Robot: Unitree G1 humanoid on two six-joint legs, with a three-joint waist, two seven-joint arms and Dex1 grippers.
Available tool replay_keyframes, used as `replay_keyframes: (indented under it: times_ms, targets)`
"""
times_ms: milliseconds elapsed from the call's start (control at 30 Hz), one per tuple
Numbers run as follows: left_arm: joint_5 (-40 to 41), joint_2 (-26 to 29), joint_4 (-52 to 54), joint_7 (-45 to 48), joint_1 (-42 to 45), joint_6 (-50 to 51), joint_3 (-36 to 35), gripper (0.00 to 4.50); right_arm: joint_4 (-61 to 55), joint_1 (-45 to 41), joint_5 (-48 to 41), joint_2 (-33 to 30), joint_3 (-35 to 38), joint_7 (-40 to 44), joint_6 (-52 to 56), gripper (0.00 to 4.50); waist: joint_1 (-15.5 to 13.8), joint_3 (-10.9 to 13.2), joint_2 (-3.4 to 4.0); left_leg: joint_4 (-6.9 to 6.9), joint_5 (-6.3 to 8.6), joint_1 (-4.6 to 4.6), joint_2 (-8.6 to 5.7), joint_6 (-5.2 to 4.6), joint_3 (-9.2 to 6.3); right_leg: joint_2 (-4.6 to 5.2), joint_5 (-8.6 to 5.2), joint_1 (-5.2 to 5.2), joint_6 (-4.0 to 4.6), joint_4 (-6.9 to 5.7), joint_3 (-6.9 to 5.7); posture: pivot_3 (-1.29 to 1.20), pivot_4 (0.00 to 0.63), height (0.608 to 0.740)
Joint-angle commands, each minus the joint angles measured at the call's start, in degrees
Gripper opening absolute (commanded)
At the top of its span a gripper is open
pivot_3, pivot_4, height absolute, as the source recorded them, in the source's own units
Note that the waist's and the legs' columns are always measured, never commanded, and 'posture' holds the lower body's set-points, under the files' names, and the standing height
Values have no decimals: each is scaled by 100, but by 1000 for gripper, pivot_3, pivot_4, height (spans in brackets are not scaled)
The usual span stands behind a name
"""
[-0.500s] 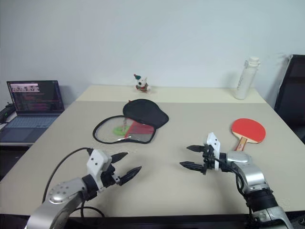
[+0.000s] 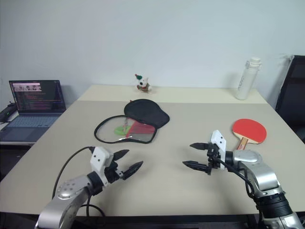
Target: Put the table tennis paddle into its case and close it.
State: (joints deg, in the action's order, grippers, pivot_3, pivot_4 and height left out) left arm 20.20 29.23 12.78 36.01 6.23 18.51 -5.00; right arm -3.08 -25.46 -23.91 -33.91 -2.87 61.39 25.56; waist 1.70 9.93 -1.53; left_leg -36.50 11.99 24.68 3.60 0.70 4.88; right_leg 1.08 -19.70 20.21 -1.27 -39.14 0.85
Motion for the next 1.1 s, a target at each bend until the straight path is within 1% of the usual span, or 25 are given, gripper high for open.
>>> replay_keyframes:
  times_ms: [33,133,233,300,400,533,700,900,1100]
  targets:
    - [11,177,-284,134,391,-173,-246,4439,-120,-200,-70,216,16,-122,-127,4500,-2,0,0,0,0,0,0,1,0,0,0,0,0,0,-1,0,150,740]
    - [-155,166,-1029,119,994,-360,-218,4439,-286,-262,-76,482,-49,-321,-119,4500,-8,0,0,-2,-2,0,0,1,-2,-2,0,2,0,-8,-3,0,150,740]
    - [-154,207,-1605,627,1462,-499,5,4439,-563,-270,-157,542,-18,-387,-2,4500,-22,1,-1,-9,-3,2,-2,5,-1,-1,0,1,0,-8,-2,0,150,740]
    - [-315,220,-2148,953,1887,-691,223,4439,-691,-272,-185,540,22,-411,-12,4500,-39,1,-1,-10,-8,3,-3,13,1,0,0,0,-1,-1,-2,0,150,740]
    - [-687,200,-3302,1177,2668,-1157,450,4439,-825,-423,-292,544,72,-446,52,4500,-48,2,-4,-11,-11,6,-2,18,1,-2,0,3,-1,0,-4,0,150,740]
    - [-1028,180,-4689,1522,3384,-1773,630,4439,-1042,-552,-374,572,7,-581,195,4500,-27,2,-4,-14,-11,6,-2,17,3,-4,0,6,0,-6,-3,0,150,740]
    - [-1441,-95,-6383,1759,4363,-2365,837,4439,-1251,-588,-449,612,25,-734,272,4500,-30,3,-5,-15,-11,14,-1,18,7,-4,0,15,-1,-4,-2,0,150,740]
    - [-1791,-423,-7450,1953,4929,-2739,982,4439,-1424,-378,-466,554,80,-875,248,4500,-30,3,-6,-19,-12,20,-2,19,12,-4,0,21,-1,-7,-5,0,150,740]
    - [-2040,-676,-7916,2051,5172,-2850,1037,4439,-1577,-190,-478,533,81,-1061,241,4500,-17,4,-6,-21,-12,20,-2,19,18,-4,0,27,-1,-15,-4,0,150,740]
